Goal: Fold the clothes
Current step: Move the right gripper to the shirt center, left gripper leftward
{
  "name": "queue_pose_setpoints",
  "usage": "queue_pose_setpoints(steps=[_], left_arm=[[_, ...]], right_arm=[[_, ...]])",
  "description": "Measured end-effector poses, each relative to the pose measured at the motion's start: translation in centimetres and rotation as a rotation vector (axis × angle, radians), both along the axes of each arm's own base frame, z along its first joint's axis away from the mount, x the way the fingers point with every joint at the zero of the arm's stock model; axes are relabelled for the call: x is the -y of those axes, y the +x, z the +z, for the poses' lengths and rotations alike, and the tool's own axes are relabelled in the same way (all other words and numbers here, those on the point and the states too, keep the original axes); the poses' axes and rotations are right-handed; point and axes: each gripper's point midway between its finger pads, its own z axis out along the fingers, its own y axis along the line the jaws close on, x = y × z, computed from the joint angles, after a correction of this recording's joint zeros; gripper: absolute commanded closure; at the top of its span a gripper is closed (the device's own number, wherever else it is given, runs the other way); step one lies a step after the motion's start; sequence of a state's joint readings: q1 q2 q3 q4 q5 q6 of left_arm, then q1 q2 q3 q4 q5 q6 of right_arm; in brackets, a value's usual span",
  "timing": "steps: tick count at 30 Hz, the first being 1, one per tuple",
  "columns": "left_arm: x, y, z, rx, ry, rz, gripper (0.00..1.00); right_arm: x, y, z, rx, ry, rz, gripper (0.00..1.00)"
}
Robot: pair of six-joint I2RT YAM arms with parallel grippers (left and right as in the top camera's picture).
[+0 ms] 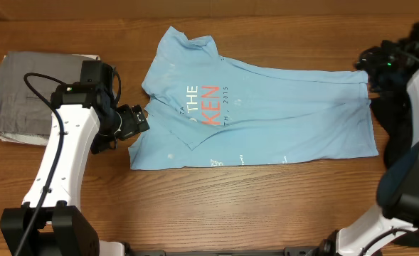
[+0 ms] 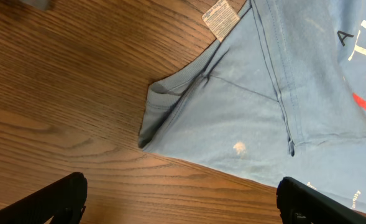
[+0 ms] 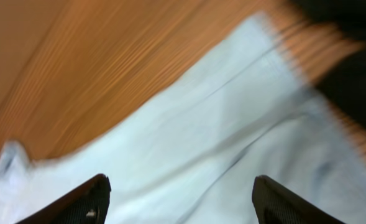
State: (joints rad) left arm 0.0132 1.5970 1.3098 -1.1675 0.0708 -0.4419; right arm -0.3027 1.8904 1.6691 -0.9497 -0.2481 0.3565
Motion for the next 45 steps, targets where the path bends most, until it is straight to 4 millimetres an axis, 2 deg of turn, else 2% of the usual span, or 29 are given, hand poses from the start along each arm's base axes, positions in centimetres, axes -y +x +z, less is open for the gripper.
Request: queue_pose_setpoints(steps=[1,4,5,6,7,9,10,13,17,20,24,28,32,38,41,45], left_arm=[[0.0,0.0,0.0,0.000,0.000,0.000,0.00],[0.0,0.0,0.0,0.000,0.000,0.000,0.00],[0.0,0.0,0.0,0.000,0.000,0.000,0.00],[0.0,0.0,0.0,0.000,0.000,0.000,0.00],[0.0,0.0,0.0,0.000,0.000,0.000,0.00],[0.0,0.0,0.0,0.000,0.000,0.000,0.00],[0.0,0.0,0.0,0.000,0.000,0.000,0.00],[0.0,0.0,0.0,0.000,0.000,0.000,0.00],[0.0,0.0,0.0,0.000,0.000,0.000,0.00],[0.0,0.0,0.0,0.000,0.000,0.000,0.00],[0.0,0.0,0.0,0.000,0.000,0.000,0.00],[0.0,0.0,0.0,0.000,0.000,0.000,0.00],[0.0,0.4,0.1,0.018,0.000,0.000,0.00],[0.0,2.8,0.5,0.116,0.002,-0.001,0.00],[-0.2,3.6,0.7,0.151,0.008,-0.004,0.00],[-2.1,4.1,0.9,0.172,-0.018,0.086,0.00]], right_arm=[[-1.7,-0.1,0.3,-0.003,0.009,0.047,0.27],[-7.1,-0.6,-0.1,-0.033,0.030,0.188,0.51],[-9.4,-1.1,-0.8,-0.060,0.044,0.241,0.60],[-10.9,-1.6,-1.2,-0.079,0.055,0.274,0.70],[-13.6,-2.6,-2.1,-0.110,0.069,0.347,0.77],[-16.7,-3.7,-3.2,-0.140,0.085,0.422,0.94],[-18.1,-4.2,-3.8,-0.149,0.088,0.455,0.96],[-22.2,-5.9,-5.0,-0.171,0.091,0.562,0.96],[-27.2,-9.6,-6.9,-0.231,0.090,0.708,0.96],[-29.7,-12.1,-7.8,-0.254,0.063,0.836,0.93],[-32.3,-14.1,-8.4,-0.248,-0.005,0.966,0.82],[-35.0,-14.4,-8.4,-0.170,-0.074,1.057,0.63],[-37.8,-14.1,-8.0,-0.063,-0.135,1.125,0.51],[-40.8,-14.5,-7.6,0.046,-0.225,1.209,0.51],[-41.6,-15.0,-7.6,0.067,-0.252,1.238,0.51],[-42.4,-14.8,-7.4,0.112,-0.283,1.247,0.52]])
